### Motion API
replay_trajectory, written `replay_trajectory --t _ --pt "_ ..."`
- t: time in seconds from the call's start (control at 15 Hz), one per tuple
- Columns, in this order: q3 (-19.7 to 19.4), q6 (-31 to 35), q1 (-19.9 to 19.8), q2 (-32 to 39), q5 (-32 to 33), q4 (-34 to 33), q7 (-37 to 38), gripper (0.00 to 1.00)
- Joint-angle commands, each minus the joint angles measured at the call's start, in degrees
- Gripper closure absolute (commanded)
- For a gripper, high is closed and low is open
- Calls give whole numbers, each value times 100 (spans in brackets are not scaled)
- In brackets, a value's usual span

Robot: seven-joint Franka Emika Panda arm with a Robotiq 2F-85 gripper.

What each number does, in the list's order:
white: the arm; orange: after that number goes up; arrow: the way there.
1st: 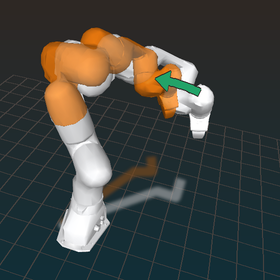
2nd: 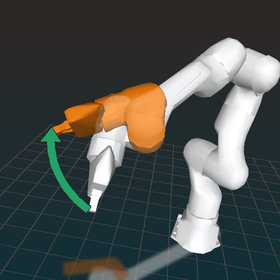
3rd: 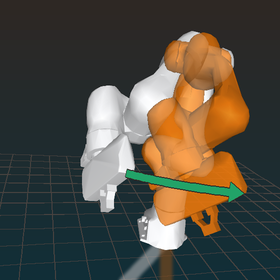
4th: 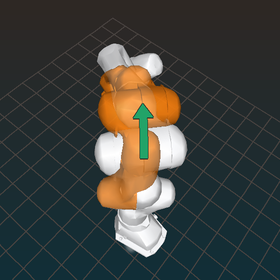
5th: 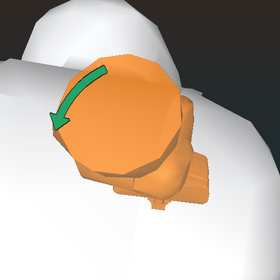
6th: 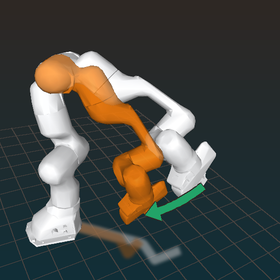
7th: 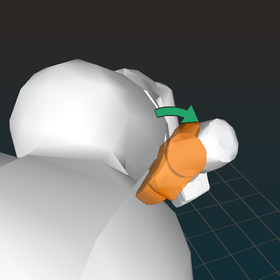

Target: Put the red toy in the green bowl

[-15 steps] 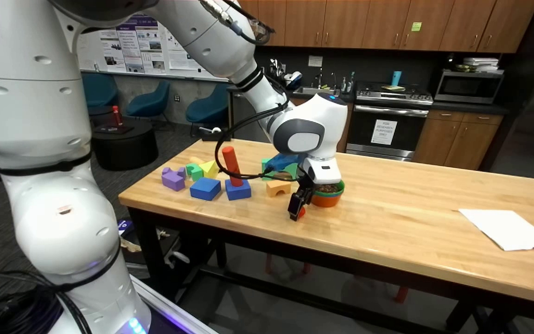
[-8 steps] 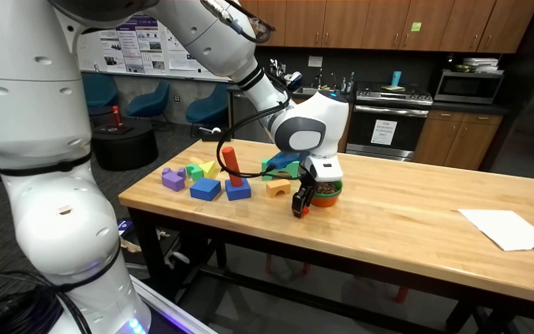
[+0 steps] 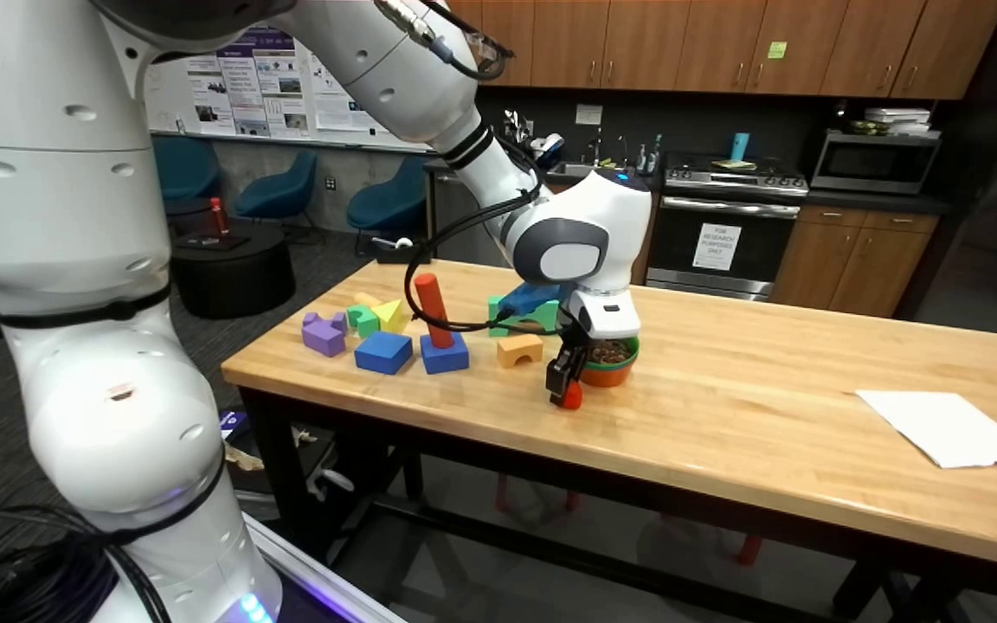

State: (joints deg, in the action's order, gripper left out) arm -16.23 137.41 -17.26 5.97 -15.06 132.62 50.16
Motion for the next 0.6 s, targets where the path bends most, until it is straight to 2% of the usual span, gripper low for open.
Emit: replay_trajectory --t 0.0,0.53 --pt "-53 41 44 45 -84 18 25 74" --pt "-55 93 56 -28 -31 36 47 74"
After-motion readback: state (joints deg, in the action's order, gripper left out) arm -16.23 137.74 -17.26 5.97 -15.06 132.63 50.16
